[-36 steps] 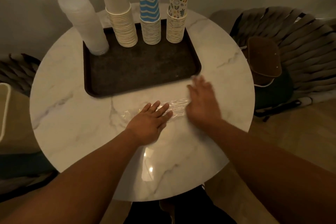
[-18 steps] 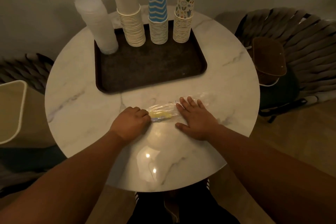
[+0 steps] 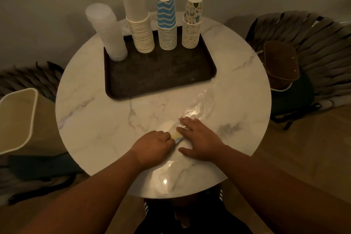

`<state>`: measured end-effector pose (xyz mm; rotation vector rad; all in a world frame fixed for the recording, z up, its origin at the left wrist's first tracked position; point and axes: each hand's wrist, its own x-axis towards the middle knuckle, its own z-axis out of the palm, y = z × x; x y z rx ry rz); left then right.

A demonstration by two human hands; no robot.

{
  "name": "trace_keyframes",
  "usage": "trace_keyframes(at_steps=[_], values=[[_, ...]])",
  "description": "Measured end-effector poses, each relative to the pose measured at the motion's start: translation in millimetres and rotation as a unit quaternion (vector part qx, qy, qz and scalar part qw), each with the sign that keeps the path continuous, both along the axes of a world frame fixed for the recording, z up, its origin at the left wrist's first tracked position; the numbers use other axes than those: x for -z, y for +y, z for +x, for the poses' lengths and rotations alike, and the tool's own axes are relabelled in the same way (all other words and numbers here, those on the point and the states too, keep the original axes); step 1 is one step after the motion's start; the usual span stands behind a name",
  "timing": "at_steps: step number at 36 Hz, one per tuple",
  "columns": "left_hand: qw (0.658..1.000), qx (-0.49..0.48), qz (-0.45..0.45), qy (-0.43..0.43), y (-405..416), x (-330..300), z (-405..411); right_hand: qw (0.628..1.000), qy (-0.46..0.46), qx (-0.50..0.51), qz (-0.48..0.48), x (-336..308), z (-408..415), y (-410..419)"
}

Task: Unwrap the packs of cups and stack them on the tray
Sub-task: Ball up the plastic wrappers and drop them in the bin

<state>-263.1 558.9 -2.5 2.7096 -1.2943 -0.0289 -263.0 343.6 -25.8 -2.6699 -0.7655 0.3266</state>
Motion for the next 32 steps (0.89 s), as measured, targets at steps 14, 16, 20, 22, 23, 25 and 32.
trace_keyframes(at_steps=[14,16,20,22,23,25,32], values=[[0.871,-0.302,-0.304,0.243,-66,-41,34,0.897,0.166,0.334,0.236,-26,22,-27],[0.890,-0.291,-0.265,0.229,-71,-28,35,0.887,0.189,0.351,0.233,-25,34,-31],[0.942,-0.207,-0.221,0.145,-80,-9,33,0.859,0.234,0.387,0.240,-26,50,-33],[0.963,-0.157,-0.184,0.117,-82,0,33,0.843,0.252,0.404,0.250,-26,54,-33],[0.973,-0.119,-0.158,0.114,-82,4,34,0.840,0.254,0.409,0.250,-25,56,-34],[0.985,-0.052,-0.098,0.132,-80,15,35,0.829,0.262,0.421,0.260,-24,58,-33],[0.995,0.029,0.018,0.093,-74,28,50,0.821,0.236,0.466,0.228,-26,55,-40]])
